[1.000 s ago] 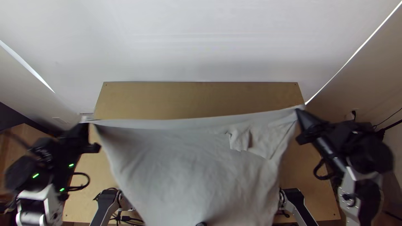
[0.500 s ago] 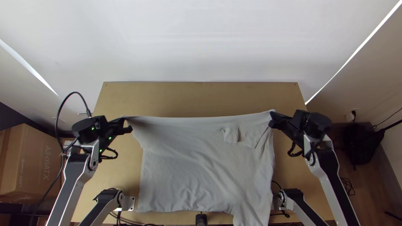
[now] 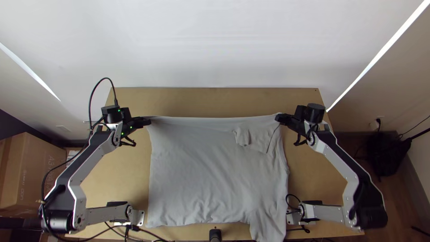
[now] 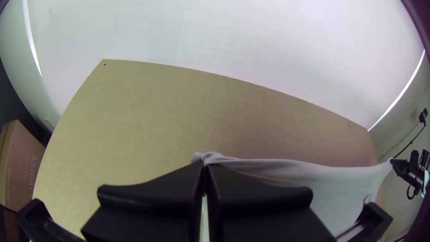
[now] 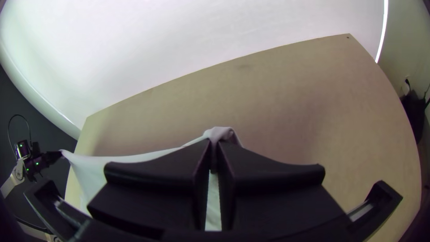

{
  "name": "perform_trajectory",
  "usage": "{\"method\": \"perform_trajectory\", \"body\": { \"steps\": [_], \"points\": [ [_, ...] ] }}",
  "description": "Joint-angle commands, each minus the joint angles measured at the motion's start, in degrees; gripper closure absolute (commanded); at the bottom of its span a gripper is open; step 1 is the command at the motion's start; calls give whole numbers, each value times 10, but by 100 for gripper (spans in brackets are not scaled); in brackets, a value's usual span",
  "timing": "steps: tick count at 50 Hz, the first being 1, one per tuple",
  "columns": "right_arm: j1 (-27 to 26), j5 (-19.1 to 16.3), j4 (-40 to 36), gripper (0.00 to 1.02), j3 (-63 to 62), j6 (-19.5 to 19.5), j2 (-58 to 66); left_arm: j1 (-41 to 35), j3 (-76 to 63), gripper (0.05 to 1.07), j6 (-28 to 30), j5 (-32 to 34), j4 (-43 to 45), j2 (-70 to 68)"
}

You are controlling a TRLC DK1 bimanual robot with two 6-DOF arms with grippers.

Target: Fold the t-shirt

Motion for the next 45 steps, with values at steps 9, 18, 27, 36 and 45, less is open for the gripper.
{"method": "perform_trajectory", "body": {
  "steps": [9,18,27,36,45],
  "points": [
    [-26,11,19,100,125,-16,149,26,106,105,4,-9,22,116],
    [-33,10,15,100,202,-20,221,26,176,105,2,-11,19,189],
    [-35,10,9,100,265,-19,283,24,242,105,-1,-14,15,254],
    [-33,10,-33,100,354,-7,354,13,284,105,-16,-15,12,305],
    [-31,10,-102,100,448,3,409,4,309,105,-43,-15,11,330]
  ]
}}
